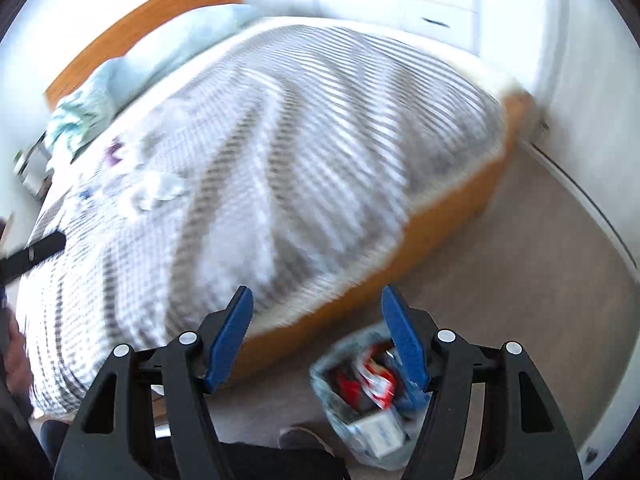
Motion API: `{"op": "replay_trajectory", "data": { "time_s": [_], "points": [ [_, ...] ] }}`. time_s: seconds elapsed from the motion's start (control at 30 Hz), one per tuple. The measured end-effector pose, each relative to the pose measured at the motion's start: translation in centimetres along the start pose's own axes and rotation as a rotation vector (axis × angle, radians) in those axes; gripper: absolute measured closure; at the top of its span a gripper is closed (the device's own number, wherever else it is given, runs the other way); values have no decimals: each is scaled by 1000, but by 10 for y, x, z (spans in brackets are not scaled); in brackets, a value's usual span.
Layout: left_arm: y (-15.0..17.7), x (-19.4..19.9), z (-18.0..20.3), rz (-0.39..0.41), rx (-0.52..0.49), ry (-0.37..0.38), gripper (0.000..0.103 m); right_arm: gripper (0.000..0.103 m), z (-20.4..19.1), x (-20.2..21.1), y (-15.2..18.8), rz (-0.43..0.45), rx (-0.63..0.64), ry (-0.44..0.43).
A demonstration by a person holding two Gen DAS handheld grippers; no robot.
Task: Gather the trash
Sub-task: 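Move both tools from the bin back over the bed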
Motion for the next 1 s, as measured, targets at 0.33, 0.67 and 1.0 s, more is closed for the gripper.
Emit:
{"op": "replay_trajectory", "data": {
  "time_s": [0.33,0.67,1.0],
  "points": [
    [-105,35,-267,176,355,-81,28,39,-128,-23,-40,13,215,-61],
    [-125,-30,-371,230,571,62,43,39,-206,-78,-46,-9,322,-38],
    [-152,-10,-370,343,617,228,103,39,-268,-134,-60,-11,488,10]
  ]
}}
Point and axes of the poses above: each gripper's, at about its wrist camera, not at the fingertips, and x roughly against the way its jaws point, z to its right, y to its underside, the point moved 10 cm from there along -x, roughly the way its jaws point, and after that the axes turned 3 degrees about x, right-handed, at the moved point
